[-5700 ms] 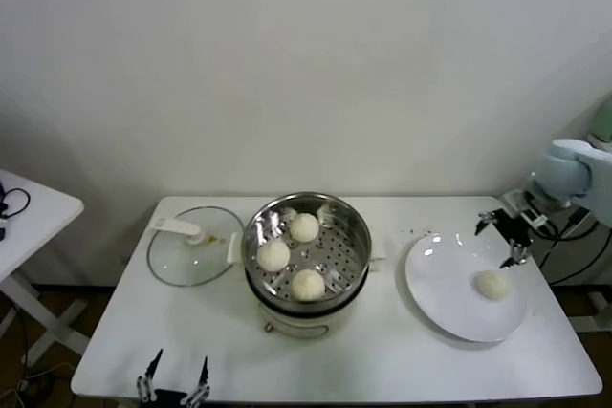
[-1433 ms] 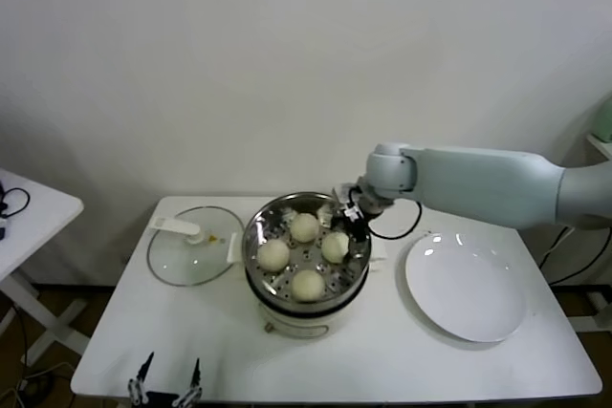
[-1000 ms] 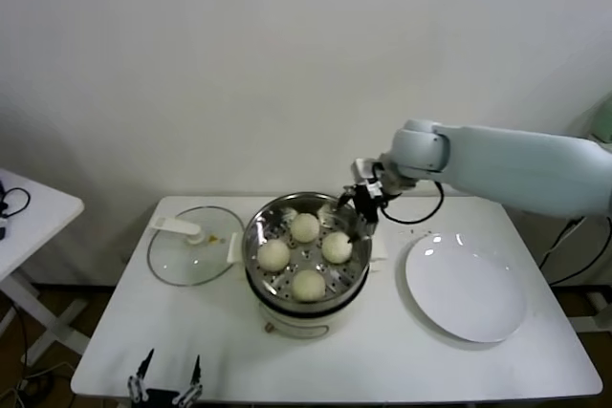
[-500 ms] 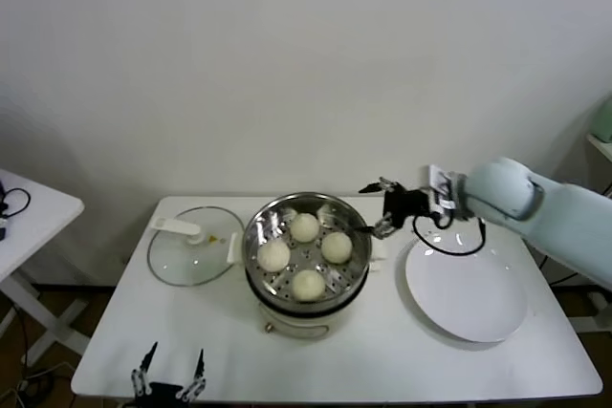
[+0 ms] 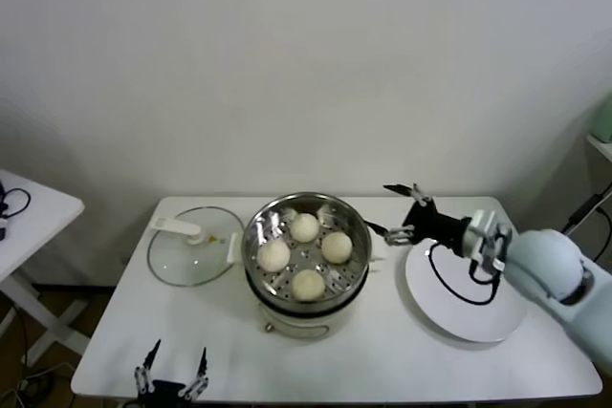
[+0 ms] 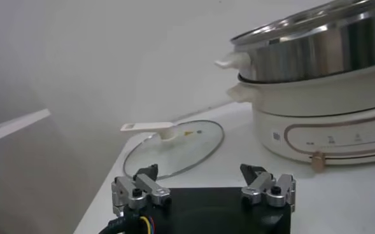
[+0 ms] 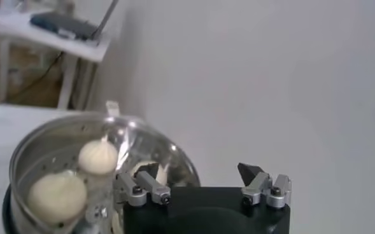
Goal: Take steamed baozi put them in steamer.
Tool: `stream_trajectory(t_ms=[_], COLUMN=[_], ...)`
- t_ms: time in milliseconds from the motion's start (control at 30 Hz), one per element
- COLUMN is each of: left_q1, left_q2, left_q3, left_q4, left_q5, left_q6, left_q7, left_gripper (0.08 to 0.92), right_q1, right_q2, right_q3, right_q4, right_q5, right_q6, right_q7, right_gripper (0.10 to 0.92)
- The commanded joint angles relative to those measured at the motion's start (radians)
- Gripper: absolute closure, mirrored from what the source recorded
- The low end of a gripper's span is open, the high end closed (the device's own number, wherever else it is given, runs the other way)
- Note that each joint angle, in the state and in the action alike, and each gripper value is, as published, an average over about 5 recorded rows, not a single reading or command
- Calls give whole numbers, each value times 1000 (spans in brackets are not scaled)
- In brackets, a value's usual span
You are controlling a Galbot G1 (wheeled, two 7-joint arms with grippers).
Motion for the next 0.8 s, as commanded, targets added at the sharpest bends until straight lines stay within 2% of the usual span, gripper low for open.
stream_trajectory(t_ms=[33,300,433,800], left_q1=[-8,-24,-25,-16], left_q2=[2,-7,-12,-11], left_q3=[-1,5,12,14], left_q4=[7,16,12,4], left_q5=[-6,-9,-8,-5], left_q6=[-1,-1,-1,-6], left_q7=[0,-1,-1,-2], left_gripper=[177,177,177,177], right_q1=[-882,-986,-1010,-1018], right_q2=[429,679,755,815], right_q3=[655,594,559,521], right_q4=[100,59,27,7], right_q5=[-198,-241,-247,-245], right_q6=[294,566,671,727], right_q7=[69,75,85,118], right_gripper=[203,203,203,203])
